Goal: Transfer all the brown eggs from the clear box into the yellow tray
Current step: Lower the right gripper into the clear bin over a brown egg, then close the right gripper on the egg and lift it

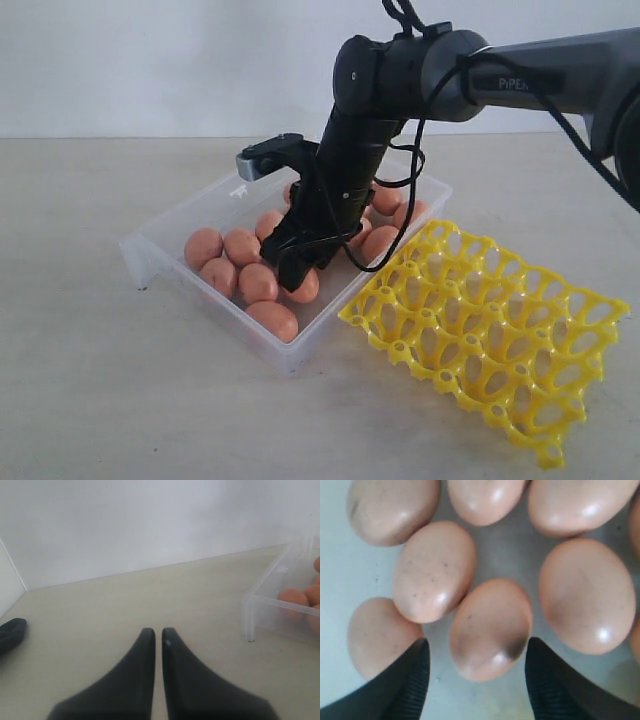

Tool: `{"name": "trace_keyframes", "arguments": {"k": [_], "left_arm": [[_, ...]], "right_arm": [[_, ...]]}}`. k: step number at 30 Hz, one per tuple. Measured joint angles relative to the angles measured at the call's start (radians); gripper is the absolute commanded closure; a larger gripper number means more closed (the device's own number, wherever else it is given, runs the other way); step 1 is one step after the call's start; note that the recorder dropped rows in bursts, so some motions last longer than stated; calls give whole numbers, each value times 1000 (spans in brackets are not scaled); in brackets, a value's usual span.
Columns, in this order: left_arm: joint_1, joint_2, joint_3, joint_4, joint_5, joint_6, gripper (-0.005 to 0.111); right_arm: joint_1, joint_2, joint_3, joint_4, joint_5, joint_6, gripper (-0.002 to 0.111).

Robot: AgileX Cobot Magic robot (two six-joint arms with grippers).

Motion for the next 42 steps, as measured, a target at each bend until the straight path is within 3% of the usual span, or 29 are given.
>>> {"name": "trace_keyframes", "arguments": {"k": [4, 15, 17, 20, 21, 33, 42], "left_arm": [[0, 0, 0, 0, 0, 0, 103], [0, 0, 0, 0, 0, 0, 103], [0, 0, 0, 0, 0, 0, 103], [0, 0, 0, 0, 0, 0, 103], [0, 0, 0, 0, 0, 0, 103], [0, 0, 0, 0, 0, 0, 103], [0, 0, 0, 0, 0, 0, 103]], "right_arm": [[0, 9, 0, 0, -81, 0, 60], [0, 79, -6, -2, -70, 0, 60], [0, 83, -8, 0, -77, 6, 68], [0, 85, -10, 2, -81, 17, 105], [0, 85, -10, 2, -83, 17, 108], [2, 59, -4, -28, -90, 25, 109], [2, -135, 0, -78, -147, 95, 109]]}}
